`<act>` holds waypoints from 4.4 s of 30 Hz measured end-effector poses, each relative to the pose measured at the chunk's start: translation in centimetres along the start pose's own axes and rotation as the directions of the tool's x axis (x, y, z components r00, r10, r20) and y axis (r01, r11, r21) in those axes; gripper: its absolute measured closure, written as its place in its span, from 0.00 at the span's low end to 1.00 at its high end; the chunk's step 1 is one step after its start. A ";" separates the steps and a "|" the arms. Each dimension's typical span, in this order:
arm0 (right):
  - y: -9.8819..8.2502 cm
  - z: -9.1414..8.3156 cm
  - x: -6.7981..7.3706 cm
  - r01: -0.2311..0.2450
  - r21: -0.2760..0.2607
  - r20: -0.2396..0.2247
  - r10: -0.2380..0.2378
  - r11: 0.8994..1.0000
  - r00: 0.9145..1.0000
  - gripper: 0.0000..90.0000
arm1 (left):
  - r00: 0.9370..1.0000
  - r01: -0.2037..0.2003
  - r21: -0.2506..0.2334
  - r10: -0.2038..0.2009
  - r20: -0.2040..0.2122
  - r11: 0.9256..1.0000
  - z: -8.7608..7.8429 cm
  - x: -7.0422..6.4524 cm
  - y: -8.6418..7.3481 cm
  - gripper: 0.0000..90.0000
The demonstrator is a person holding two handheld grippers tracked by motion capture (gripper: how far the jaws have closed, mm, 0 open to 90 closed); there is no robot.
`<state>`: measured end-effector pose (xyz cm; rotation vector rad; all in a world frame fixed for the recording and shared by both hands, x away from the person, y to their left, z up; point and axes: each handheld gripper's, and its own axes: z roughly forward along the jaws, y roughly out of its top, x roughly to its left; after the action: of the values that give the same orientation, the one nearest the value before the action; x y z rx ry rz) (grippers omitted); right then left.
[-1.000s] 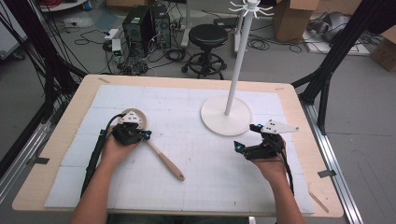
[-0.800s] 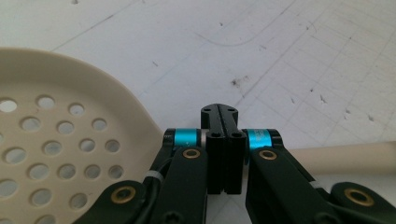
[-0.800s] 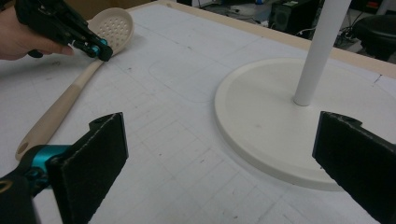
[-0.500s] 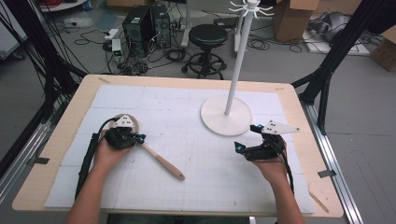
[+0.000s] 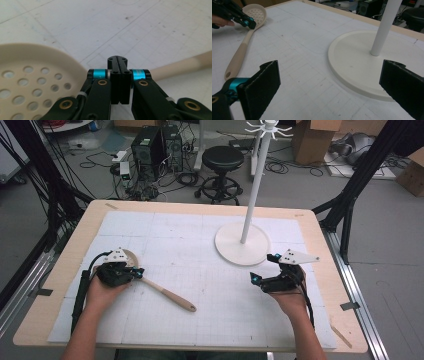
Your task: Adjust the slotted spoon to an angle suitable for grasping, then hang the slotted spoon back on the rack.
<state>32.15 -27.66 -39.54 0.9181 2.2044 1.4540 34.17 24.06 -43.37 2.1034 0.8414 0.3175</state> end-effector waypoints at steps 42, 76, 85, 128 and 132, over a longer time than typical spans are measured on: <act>-0.1 0.1 0.0 -0.002 0.001 0.000 0.002 1.000 1.000 0.02 | 0.904 -0.259 -0.023 0.251 0.347 0.966 6.6 -8.6 3.8 1.00; -0.7 0.3 -0.3 -0.008 0.024 -0.001 0.008 1.000 1.000 0.02 | 0.929 -0.125 -0.275 0.210 0.306 0.953 1.2 -5.3 4.9 0.78; -0.7 0.4 -0.3 -0.012 0.023 -0.003 0.012 1.000 1.000 0.02 | 0.960 -0.026 -0.382 0.130 0.249 0.924 -2.2 -2.5 4.1 0.57; -0.7 0.2 -0.7 -0.031 0.008 0.002 0.031 0.999 1.000 0.02 | 0.970 -0.065 -0.436 0.159 0.183 0.898 -2.8 -2.4 4.1 0.02; -0.7 0.3 -0.5 -0.015 0.021 0.000 0.015 1.000 1.000 0.02 | 0.968 -0.068 -0.424 0.163 0.190 0.903 -2.6 -2.5 4.1 0.02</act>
<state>32.50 -27.98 -40.39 0.9439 2.2217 1.4399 32.91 22.22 -38.42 1.7495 0.4659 0.2886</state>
